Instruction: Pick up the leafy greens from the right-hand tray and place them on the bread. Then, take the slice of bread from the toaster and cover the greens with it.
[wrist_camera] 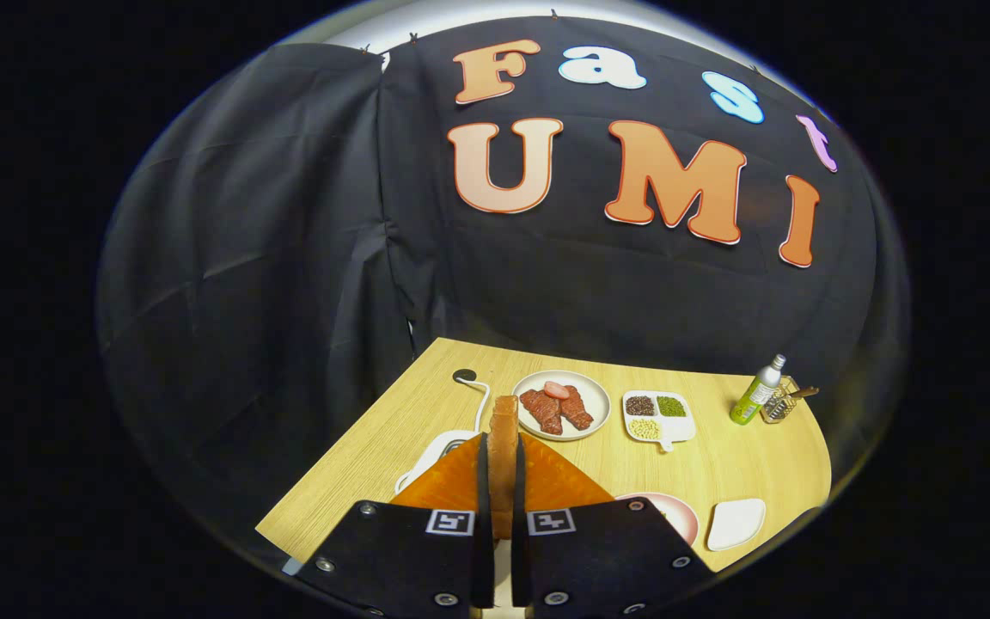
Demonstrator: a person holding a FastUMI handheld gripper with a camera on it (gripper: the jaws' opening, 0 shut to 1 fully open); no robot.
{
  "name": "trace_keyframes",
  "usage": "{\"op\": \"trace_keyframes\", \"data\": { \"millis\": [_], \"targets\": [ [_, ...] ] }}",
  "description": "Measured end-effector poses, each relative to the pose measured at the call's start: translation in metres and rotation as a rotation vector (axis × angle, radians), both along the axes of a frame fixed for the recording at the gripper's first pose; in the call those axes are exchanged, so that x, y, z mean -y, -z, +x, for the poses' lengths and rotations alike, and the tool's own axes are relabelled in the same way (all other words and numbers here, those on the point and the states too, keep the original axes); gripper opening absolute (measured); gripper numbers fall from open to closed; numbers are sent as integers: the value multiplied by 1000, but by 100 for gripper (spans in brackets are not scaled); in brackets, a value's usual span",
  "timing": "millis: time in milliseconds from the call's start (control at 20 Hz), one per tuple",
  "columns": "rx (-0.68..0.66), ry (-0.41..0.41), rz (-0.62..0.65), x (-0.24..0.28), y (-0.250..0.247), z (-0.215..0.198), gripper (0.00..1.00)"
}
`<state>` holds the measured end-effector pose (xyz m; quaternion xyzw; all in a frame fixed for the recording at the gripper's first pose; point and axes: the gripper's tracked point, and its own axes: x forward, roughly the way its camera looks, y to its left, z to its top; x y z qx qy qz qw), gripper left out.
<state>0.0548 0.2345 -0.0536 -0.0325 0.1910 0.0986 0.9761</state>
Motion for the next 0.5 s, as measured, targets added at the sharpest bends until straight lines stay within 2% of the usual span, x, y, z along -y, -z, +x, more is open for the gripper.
{"op": "trace_keyframes", "data": {
  "millis": [500],
  "targets": [
    [6,72,-12,65,6,-12,8]
  ]
}}
